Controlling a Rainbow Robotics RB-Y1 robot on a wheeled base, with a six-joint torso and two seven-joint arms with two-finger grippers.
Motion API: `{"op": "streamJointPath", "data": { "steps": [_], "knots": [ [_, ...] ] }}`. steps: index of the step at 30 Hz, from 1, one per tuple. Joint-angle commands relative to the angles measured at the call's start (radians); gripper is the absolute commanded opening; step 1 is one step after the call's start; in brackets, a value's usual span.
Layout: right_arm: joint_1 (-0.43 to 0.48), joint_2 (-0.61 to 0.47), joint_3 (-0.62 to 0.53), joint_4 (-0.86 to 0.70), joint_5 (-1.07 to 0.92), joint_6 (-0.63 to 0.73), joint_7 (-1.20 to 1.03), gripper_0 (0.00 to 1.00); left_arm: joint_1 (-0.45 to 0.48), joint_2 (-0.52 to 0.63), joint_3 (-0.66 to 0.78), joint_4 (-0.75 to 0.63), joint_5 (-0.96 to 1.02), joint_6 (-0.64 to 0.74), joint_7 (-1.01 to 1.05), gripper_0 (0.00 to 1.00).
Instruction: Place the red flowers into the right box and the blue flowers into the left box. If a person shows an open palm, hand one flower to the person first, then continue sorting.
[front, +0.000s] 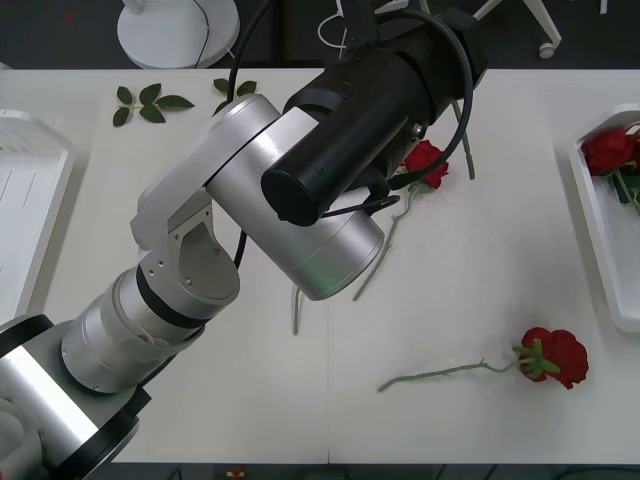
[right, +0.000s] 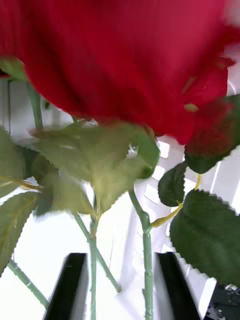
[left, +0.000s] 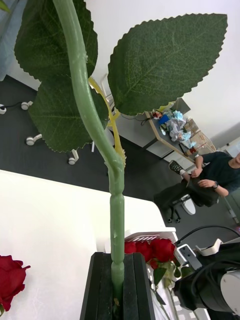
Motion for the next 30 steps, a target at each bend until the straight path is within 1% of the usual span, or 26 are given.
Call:
{"op": "streamJointPath", "data": {
  "steps": [1,2,3,6,8,12,18,21,24,27,30],
  "knots": [
    [-0.028,-0.046,-0.055,-0.029,-0.045,0.063,0.036,0.95,-0.05,-0.027,-0.012,-0.013,-0.013,-0.016,-0.02,0.0],
    [-0.028,-0.065,-0.06,-0.058,-0.062,0.083,0.043,0.99,-0.05,-0.027,-0.012,-0.013,-0.013,-0.016,-0.02,0.0],
    [-0.028,-0.075,-0.06,-0.076,-0.074,0.096,0.048,1.0,-0.05,-0.027,-0.012,-0.013,-0.013,-0.016,-0.02,0.0],
    [-0.028,-0.134,-0.061,-0.173,-0.148,0.168,0.08,1.0,-0.05,-0.027,-0.012,-0.013,-0.013,-0.016,-0.02,0.0],
    [-0.028,-0.169,-0.092,-0.245,-0.212,0.232,0.125,1.0,-0.05,-0.027,-0.012,-0.013,-0.013,-0.016,-0.02,0.0],
    [-0.028,-0.19,-0.142,-0.322,-0.332,0.312,0.21,1.0,-0.05,-0.027,-0.012,-0.013,-0.013,-0.016,-0.02,0.0],
    [-0.002,-0.206,-0.144,-0.481,-0.584,0.398,0.375,1.0,-0.05,-0.027,-0.012,-0.013,-0.013,-0.016,-0.02,0.0],
    [0.026,-0.207,-0.144,-0.599,-0.711,0.427,0.437,1.0,-0.05,-0.027,-0.012,-0.013,-0.013,-0.016,-0.02,0.0],
    [0.035,-0.207,-0.153,-0.65,-0.808,0.455,0.444,1.0,-0.05,-0.027,-0.012,-0.013,-0.013,-0.016,-0.02,0.0],
    [0.038,-0.201,-0.152,-0.656,-0.999,0.488,0.43,1.0,-0.05,-0.027,-0.012,-0.013,-0.013,-0.016,-0.02,0.0],
    [0.038,-0.203,-0.152,-0.664,-1.114,0.513,0.425,1.0,-0.05,-0.027,-0.012,-0.013,-0.013,-0.016,-0.02,0.0]
  ]
}}
